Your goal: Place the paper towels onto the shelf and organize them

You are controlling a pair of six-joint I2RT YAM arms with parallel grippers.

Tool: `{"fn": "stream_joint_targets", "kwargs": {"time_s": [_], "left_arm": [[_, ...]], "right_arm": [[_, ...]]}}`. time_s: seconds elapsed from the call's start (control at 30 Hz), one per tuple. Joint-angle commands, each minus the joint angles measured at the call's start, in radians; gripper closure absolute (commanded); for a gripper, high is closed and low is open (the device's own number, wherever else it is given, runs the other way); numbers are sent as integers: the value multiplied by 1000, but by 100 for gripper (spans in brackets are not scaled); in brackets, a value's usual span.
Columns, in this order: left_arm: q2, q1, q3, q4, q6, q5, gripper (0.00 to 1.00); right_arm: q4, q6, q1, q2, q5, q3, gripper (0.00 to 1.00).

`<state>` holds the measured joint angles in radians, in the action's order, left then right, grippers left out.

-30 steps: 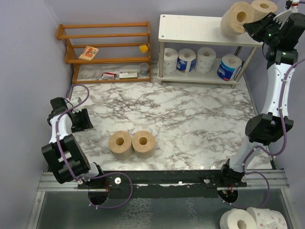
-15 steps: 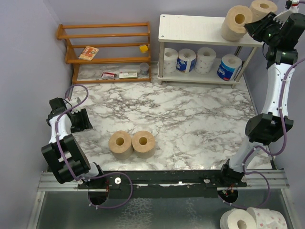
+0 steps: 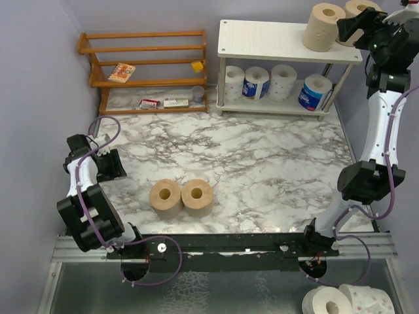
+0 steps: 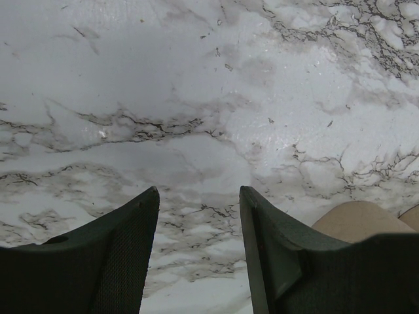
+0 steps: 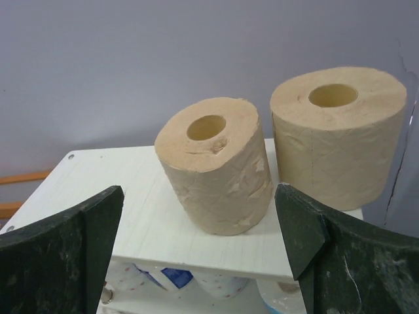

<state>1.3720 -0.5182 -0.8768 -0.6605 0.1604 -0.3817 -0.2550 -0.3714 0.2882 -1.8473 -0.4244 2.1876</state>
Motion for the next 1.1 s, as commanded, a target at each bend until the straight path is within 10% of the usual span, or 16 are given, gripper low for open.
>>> {"fn": "stream_joint_targets", "kwargs": {"time_s": [0.0, 0.23, 0.57, 0.77, 1.07], "left_arm": [[-1, -11, -25, 0, 14, -26, 45], [0, -17, -25, 1, 11, -20, 45], [-4, -23, -28, -1, 3, 13, 46], [-14, -32, -26, 2, 1, 23, 46], [-11, -78, -25, 2, 2, 20, 46]], "right_arm": [[241, 86, 2, 220, -26, -130, 0], [282, 533, -1, 651, -694, -625, 0], [-638, 1304, -107, 795, -675, -840, 0], [-498, 1103, -563, 758, -146, -1067, 0], [-425, 874, -1017, 511, -145, -940, 0]]}}
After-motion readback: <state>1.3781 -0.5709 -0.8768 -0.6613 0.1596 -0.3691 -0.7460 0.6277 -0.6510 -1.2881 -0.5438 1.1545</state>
